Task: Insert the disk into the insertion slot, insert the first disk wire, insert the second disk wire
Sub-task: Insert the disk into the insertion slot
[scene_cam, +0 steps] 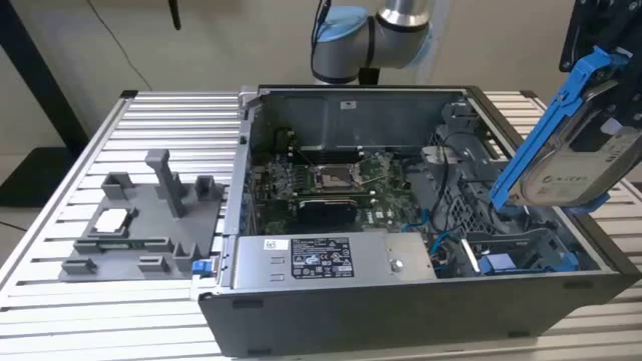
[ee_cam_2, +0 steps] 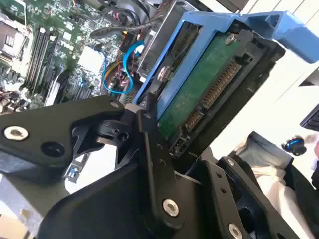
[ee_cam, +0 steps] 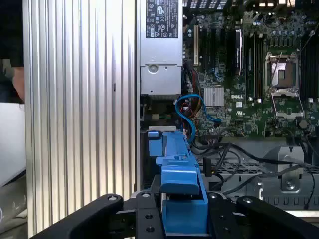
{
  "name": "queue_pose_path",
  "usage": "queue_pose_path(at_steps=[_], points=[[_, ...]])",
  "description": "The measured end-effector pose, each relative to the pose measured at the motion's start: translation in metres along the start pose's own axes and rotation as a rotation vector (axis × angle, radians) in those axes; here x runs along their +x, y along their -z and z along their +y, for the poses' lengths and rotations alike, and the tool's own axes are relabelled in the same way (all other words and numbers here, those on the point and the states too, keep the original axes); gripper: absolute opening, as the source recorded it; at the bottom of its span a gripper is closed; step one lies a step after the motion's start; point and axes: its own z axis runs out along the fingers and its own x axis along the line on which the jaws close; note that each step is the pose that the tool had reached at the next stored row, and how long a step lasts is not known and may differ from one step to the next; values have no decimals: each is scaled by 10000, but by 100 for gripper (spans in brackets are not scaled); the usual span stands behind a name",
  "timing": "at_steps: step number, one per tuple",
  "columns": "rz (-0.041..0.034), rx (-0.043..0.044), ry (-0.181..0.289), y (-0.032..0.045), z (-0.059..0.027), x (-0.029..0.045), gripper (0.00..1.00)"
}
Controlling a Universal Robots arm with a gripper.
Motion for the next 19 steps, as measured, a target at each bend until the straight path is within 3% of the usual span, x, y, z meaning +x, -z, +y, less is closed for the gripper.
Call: queue_pose_path(at_steps=[14, 19], points=[[0, 0, 0, -30, -1, 0, 33], [-2, 80, 0, -90, -4, 0, 33]])
